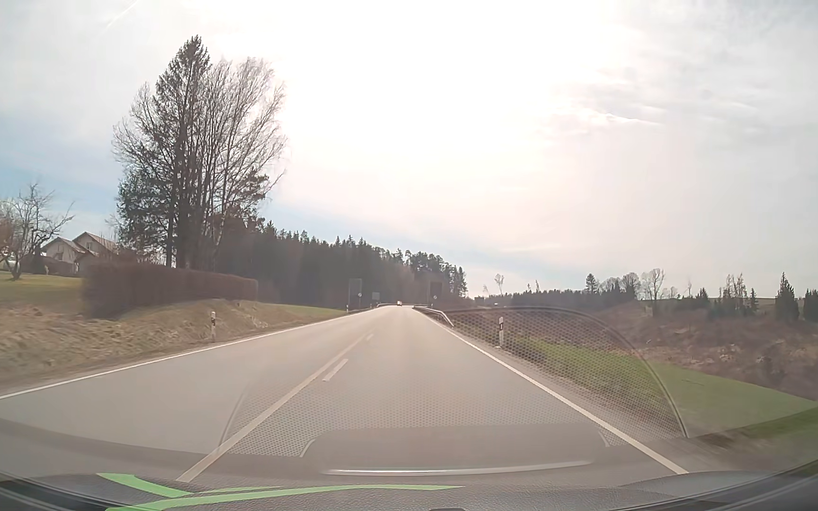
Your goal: Follow the waypoints while adhering to traffic rules and regulations
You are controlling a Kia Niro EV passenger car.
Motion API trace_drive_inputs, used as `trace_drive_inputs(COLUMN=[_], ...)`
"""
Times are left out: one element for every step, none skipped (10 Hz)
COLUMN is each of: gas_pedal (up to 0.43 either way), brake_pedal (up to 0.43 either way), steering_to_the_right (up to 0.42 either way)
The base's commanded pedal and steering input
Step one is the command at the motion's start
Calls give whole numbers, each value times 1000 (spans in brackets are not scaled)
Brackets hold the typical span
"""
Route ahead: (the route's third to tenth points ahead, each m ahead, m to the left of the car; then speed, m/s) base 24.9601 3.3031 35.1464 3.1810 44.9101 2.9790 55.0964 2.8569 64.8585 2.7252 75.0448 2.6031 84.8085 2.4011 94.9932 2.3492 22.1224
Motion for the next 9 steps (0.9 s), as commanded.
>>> trace_drive_inputs(gas_pedal=[280, 280, 280, 280, 268, 268, 268, 268, 268], brake_pedal=[0, 0, 0, 0, 0, 0, 0, 0, 0], steering_to_the_right=[4, 4, 3, 3, 3, 3, 3, 2, 2])
